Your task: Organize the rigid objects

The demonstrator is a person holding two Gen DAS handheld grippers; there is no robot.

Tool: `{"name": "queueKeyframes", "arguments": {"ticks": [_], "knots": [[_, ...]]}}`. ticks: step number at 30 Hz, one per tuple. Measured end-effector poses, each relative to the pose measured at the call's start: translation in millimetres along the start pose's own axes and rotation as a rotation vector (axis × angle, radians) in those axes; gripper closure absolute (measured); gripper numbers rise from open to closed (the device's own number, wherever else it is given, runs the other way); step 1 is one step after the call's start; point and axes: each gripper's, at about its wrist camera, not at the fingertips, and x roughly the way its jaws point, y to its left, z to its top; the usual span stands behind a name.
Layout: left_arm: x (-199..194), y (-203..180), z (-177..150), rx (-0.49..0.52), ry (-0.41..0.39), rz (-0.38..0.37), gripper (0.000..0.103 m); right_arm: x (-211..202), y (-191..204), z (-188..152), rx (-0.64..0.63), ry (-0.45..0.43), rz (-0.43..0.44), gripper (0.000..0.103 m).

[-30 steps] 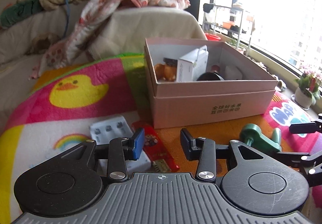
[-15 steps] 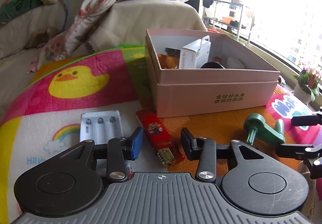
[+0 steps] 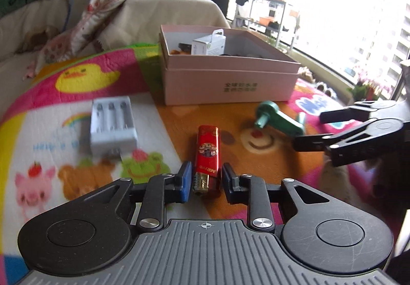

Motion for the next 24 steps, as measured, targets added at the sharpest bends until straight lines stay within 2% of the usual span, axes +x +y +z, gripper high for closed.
{"name": "queueKeyframes", "arguments": {"ticks": [2, 4, 6, 9, 11, 15, 18, 20, 24], "knots": [[0.5, -0.7, -1.8, -0.009, -0.008, -0.017, 0.066, 1.7, 1.1, 0.9, -0.009, 0.01, 0.008, 0.005], [3.5, -6.0, 0.6, 0.003, 0.001, 0.004, 0.066, 3.7, 2.1, 1.6, -0.019, 0.023, 0.018, 0.0], [7.1, -13.9, 2.9, 0.034, 0.004, 0.035, 0.066, 4.8, 2.4, 2.3, -0.026, 0.031, 0.021, 0.0], [11.1, -20.0, 2.3, 0.064, -0.015, 0.078, 0.069, 5.7, 2.1, 3.9, -0.026, 0.048, 0.025, 0.0], [12.7, -18.4, 3.3, 0.06, -0.026, 0.093, 0.076, 6.5, 3.2, 5.3, -0.029, 0.059, 0.02, 0.0], [11.5, -10.1, 3.8, 0.025, -0.03, 0.063, 0.076, 5.5, 2.2, 4.6, -0.031, 0.054, 0.026, 0.0], [10.1, -11.9, 2.8, 0.031, -0.031, 0.066, 0.076, 4.1, 0.5, 5.3, -0.025, 0.054, 0.03, 0.0], [9.8, -14.6, 2.3, 0.043, -0.03, 0.076, 0.076, 3.7, 2.9, 5.0, -0.046, 0.042, -0.013, 0.002], [9.0, -23.2, 1.2, 0.063, -0.024, 0.125, 0.075, 1.4, 9.5, 4.5, -0.117, -0.022, -0.193, 0.003]]}}
